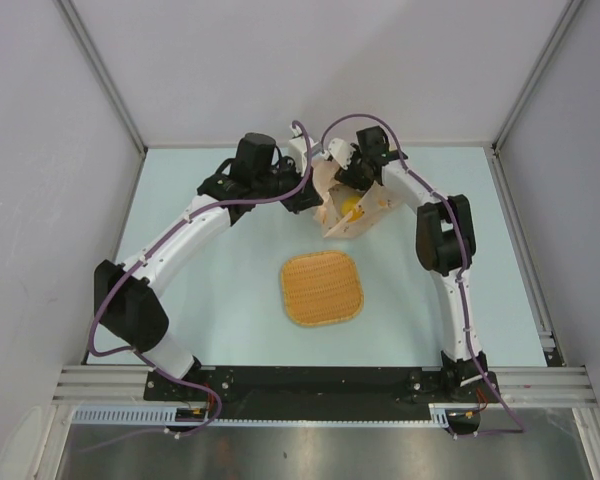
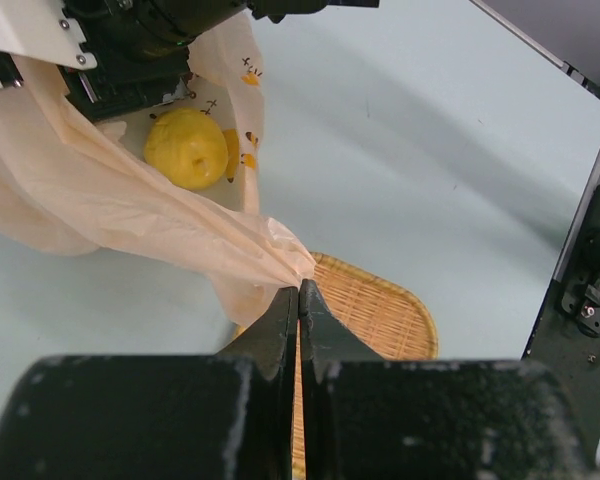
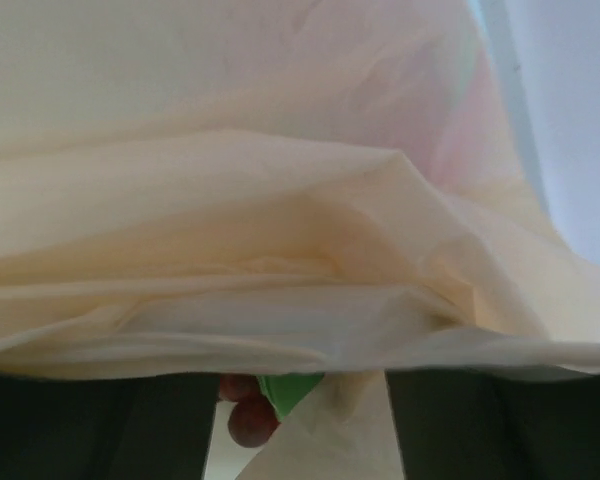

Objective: Take the fake fruits out of the plastic bag
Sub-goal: Take out the fake fruit from the plastic bag.

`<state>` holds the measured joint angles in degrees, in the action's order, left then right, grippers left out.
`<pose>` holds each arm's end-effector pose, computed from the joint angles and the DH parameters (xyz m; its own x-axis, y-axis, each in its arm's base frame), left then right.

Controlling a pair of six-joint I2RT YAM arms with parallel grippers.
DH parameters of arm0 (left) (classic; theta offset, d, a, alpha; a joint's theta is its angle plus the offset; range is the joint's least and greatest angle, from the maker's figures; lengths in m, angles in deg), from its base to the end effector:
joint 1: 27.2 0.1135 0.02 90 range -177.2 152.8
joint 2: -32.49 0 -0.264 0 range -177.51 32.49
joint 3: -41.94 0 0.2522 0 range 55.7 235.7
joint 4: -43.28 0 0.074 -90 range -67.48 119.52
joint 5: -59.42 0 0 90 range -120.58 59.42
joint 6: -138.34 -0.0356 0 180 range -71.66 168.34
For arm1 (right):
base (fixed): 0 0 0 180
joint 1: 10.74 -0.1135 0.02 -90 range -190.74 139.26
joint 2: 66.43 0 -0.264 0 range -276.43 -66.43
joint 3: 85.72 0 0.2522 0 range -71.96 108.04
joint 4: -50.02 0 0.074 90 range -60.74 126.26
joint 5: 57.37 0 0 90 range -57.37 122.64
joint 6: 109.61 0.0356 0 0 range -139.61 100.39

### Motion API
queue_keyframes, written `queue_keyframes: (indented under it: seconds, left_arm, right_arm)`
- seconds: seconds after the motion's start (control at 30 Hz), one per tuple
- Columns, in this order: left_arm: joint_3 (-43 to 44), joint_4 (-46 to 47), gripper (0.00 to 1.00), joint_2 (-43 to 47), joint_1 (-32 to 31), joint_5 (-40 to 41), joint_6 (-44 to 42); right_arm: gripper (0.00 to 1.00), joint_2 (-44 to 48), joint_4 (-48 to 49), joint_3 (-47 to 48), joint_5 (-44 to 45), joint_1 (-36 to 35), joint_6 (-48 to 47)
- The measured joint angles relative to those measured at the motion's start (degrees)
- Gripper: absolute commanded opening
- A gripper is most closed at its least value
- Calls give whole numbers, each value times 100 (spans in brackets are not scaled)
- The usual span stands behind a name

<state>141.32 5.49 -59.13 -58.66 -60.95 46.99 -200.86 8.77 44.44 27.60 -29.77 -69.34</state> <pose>0.3045 -0.2074 0.3590 -0.4074 0.2731 -0.8715 0.8335 0.5012 -0.2326 0.5029 0.1767 0.2051 -0.1438 -0.8536 -0.5006 -0.7621 0.4183 -0.4942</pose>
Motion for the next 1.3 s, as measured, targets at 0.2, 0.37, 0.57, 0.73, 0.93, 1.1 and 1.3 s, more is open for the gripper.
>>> queue_keyframes:
  seconds: [0.2,0.37,0.57,0.73,0.93,1.1,1.3]
  left_arm:
    - [74,9,0,-35,0,-52,79]
    - [243,83,0,-111,-2,-136,155]
    - [483,151,0,-326,-2,-122,289]
    - [658,208,0,-476,0,42,356]
    - [911,236,0,-638,15,262,442]
    - [1113,232,0,-710,72,715,435]
    - [1158,227,0,-710,146,1362,391]
  right_arm:
    - [19,-63,-24,-157,42,17,-299]
    - [5,264,116,-782,-17,-39,-507]
    - [0,1224,140,-1738,-166,-151,-542]
    - [0,2210,94,-2203,-308,-216,-417]
    - [0,2990,87,-2380,-538,-221,131]
    - [0,3126,11,-2492,-848,-20,667]
    - [0,3364,-221,-3077,-1515,728,1043]
